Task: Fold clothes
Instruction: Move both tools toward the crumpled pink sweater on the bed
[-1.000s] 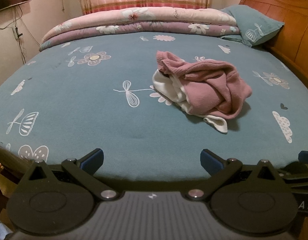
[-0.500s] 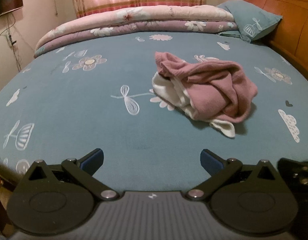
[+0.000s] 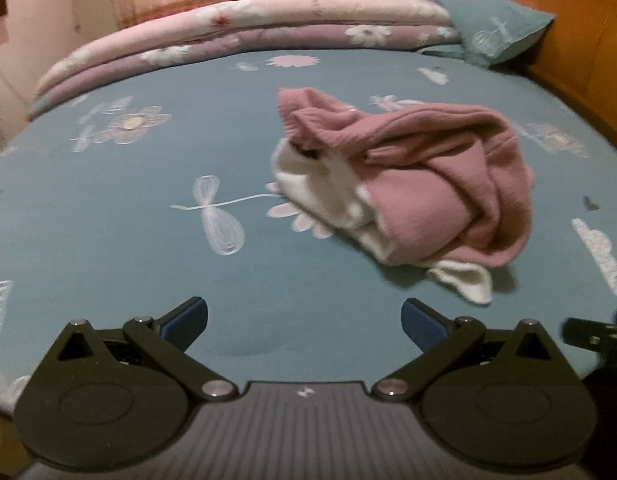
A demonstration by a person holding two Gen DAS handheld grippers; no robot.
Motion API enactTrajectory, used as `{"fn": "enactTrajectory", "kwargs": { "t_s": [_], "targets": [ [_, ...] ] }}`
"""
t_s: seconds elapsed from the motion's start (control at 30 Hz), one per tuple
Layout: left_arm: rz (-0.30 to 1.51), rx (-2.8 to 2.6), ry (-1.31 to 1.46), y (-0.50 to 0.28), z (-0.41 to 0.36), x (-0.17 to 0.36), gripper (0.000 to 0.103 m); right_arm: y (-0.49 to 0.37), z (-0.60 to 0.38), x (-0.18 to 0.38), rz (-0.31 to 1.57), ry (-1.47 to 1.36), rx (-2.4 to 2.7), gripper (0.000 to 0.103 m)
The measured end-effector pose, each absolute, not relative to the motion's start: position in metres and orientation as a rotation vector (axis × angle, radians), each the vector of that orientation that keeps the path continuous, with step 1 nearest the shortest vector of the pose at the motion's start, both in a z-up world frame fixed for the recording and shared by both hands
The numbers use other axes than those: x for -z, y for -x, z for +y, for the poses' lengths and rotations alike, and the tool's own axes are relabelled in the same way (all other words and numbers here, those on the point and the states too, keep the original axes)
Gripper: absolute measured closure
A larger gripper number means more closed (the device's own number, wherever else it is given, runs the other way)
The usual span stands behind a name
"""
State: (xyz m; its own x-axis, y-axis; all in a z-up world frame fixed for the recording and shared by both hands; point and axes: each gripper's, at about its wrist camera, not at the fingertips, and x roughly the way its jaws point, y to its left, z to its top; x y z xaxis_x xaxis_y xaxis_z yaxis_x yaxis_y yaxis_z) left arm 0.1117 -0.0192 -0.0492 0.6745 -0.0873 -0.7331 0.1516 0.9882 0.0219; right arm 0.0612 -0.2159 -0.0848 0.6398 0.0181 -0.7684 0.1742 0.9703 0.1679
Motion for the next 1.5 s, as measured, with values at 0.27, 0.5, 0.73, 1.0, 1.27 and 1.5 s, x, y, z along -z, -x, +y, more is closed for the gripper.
{"fn": "enactTrajectory", "kwargs": {
  "t_s": [0.27,0.5,0.73,1.0,1.27,1.5],
  "targets": [
    [0.79,0.231,0.003,-0.14,-0.022,0.058,0.001,-0.101,-0.205,0.097,0.859,-0.089,0.117,0.0],
    [0.749,0.372,0.129,-0.157,-0.024,0.072,0.001,-0.118,-0.215,0.12,0.907,-0.114,0.143,0.0],
    [0.846,0.272,0.105,-0.16,-0.027,0.108,0.001,-0.122,-0.216,0.137,0.926,-0.099,0.158,0.0],
    [0.854,0.241,0.103,-0.15,-0.012,0.107,0.001,-0.118,-0.216,0.143,0.889,-0.092,0.166,0.0],
    [0.876,0.322,0.168,-0.15,-0.004,0.111,0.001,-0.115,-0.216,0.141,0.882,-0.079,0.146,0.0],
    [0.835,0.26,0.105,-0.144,0.001,0.108,0.001,-0.109,-0.191,0.083,0.659,0.114,0.046,0.0]
  ]
}}
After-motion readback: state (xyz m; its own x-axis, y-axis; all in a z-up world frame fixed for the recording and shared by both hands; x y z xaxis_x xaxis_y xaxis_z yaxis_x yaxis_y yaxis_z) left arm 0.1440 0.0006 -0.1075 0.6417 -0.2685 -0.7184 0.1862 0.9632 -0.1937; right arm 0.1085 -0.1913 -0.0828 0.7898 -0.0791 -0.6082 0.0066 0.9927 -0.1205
